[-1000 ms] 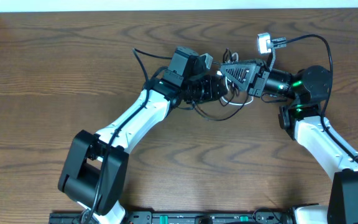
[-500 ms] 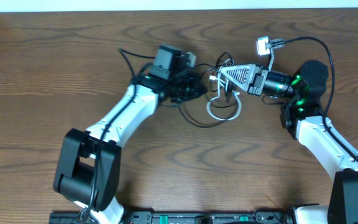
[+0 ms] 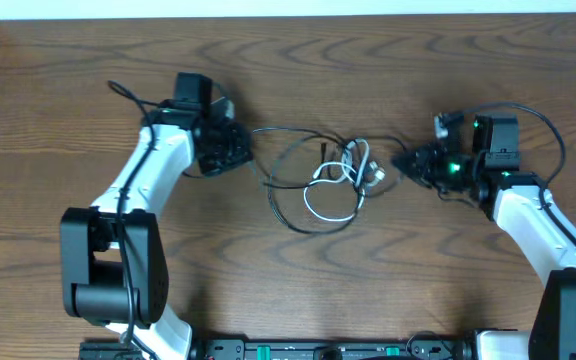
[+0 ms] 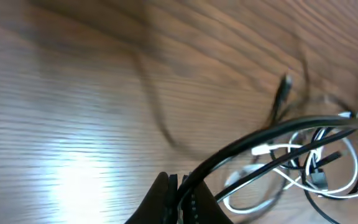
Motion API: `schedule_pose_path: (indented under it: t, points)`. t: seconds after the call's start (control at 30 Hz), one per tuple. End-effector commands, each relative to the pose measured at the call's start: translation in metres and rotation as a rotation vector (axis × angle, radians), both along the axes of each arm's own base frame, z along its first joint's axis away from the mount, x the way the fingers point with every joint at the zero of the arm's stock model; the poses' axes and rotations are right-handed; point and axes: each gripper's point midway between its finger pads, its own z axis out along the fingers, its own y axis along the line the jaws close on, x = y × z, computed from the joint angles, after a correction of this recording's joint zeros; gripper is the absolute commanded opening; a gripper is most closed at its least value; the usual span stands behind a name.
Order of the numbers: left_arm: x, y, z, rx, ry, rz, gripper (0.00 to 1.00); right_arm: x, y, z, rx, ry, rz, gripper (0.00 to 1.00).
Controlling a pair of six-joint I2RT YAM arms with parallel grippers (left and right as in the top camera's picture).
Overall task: Untangle cables
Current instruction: 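Pull both grippers apart, stretching the black cable left and right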
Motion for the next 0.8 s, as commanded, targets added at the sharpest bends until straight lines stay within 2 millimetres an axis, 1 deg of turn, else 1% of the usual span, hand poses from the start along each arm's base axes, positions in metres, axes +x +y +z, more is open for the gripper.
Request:
schedule_pose_path:
  t: [0.0,0.03,0.13,0.23,0.3,0.4,0.53,0.7,0.77]
  points:
    - [0.005,0.021,-0.002,0.040,-0.009,0.017,0.07,-0.003,-0.071,-0.034,-0.408,0.030,-0.111,0.01]
    - [0.005,0.025,-0.002,0.040,-0.005,0.027,0.07,-0.011,-0.090,-0.042,-0.495,0.083,-0.154,0.01]
    - [0.005,0.030,-0.003,0.041,-0.001,0.040,0.08,-0.030,-0.130,-0.052,-0.692,0.181,-0.235,0.01]
    - [0.005,0.032,-0.003,0.043,-0.001,0.039,0.08,-0.046,-0.161,-0.053,-0.867,0.249,-0.291,0.01]
    - [0.005,0.033,-0.003,0.045,-0.003,0.037,0.07,-0.055,-0.178,-0.050,-0.962,0.283,-0.320,0.01]
    - [0.003,0.040,-0.005,0.091,0.004,0.046,0.08,-0.066,-0.194,-0.047,-1.043,0.324,-0.375,0.01]
    - [-0.002,0.062,-0.007,0.196,0.019,0.078,0.07,-0.078,-0.209,-0.042,-1.109,0.371,-0.454,0.01]
    - [0.001,0.091,0.008,0.211,-0.014,0.157,0.07,-0.090,-0.229,-0.038,-1.148,0.420,-0.539,0.02]
    - [0.002,0.108,0.018,0.211,-0.037,0.207,0.07,-0.094,-0.236,-0.038,-1.140,0.441,-0.574,0.02]
